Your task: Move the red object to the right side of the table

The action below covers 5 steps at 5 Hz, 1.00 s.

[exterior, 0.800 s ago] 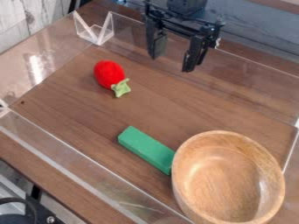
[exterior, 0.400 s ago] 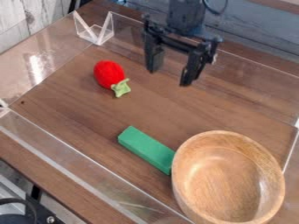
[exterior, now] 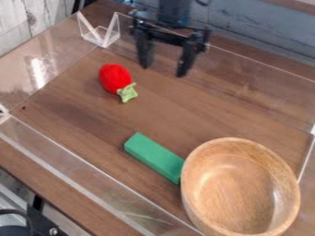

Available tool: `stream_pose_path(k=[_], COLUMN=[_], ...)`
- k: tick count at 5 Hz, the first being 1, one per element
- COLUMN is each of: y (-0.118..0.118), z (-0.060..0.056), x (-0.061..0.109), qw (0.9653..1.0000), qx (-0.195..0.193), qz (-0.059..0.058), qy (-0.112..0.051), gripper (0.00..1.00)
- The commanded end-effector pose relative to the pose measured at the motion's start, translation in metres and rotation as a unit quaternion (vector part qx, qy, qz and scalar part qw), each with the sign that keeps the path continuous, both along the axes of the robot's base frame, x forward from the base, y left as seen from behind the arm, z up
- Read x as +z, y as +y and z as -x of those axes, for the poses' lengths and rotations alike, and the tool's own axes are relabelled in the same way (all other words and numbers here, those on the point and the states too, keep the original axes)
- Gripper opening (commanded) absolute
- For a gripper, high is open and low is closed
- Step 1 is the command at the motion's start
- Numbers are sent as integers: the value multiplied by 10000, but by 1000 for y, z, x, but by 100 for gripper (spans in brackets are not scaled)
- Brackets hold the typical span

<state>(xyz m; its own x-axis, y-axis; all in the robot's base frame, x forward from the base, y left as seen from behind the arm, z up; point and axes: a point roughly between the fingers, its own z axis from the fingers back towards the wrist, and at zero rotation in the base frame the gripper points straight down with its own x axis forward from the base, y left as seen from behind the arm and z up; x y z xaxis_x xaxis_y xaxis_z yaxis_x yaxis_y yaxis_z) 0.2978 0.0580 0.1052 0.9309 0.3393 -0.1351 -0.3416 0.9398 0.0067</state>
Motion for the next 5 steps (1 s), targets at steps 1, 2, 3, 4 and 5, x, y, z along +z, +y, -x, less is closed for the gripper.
stream_pose_path(k=[1, 2, 3, 4, 5], y=[39, 58, 78, 83, 82], z=[-7, -7, -12, -14, -17], x=[9, -5, -23, -28, -29], qw=[9910, 9695, 9359, 9067, 8942], qx=[1247, 2368, 3439, 4136, 4377], qz=[13, 7, 57, 164, 280], qy=[-489, -636, -760, -818, -900], gripper=[100, 100, 100, 100, 100])
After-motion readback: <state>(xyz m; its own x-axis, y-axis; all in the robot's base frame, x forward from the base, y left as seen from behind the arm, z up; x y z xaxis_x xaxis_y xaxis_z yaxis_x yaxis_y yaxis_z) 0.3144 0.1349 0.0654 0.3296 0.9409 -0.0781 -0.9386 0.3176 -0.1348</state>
